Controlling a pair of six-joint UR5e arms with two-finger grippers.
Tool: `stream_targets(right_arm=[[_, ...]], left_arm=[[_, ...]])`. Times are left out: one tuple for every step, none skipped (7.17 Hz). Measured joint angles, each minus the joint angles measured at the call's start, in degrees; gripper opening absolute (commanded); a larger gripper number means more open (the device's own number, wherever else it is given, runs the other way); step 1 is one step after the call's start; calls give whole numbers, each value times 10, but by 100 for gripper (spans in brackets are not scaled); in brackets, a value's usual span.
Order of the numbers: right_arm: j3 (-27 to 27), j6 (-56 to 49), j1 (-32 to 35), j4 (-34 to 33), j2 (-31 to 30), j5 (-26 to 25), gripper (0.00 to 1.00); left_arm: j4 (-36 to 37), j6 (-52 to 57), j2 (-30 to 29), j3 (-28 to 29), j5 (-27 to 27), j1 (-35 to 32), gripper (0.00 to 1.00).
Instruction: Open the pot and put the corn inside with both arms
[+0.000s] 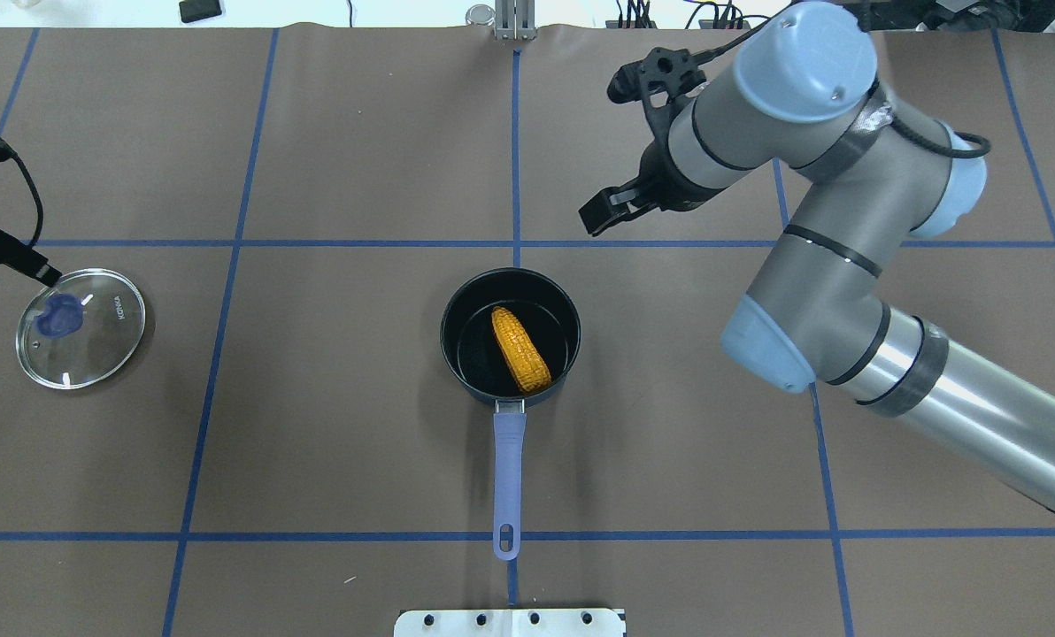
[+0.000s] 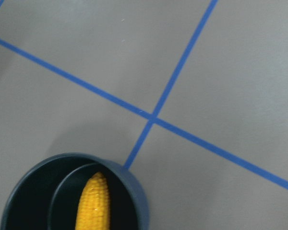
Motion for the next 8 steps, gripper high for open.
stream_targets(right_arm=[[1,-2,33,5,-28,10,100],[1,-7,71,5,-59,25,100],[0,-35,115,5,-102,41,100],[0,-89,162,-6,-145,54,100],[0,-162,209,-40,-180,66,100],[0,-235,249,-90,-203,68,100],[-1,-302,288,-130,-225,69,100],[-1,-346,325,-150,-254,81,100]], left_arm=[[2,8,2,-2,0,-36,99],[4,24,4,1,2,-64,99],[5,39,6,8,4,-88,100],[7,53,12,19,5,-109,100],[18,72,21,28,6,-130,100],[45,93,26,33,6,-150,100],[72,113,29,37,7,-165,100],[84,126,37,41,7,-174,100]])
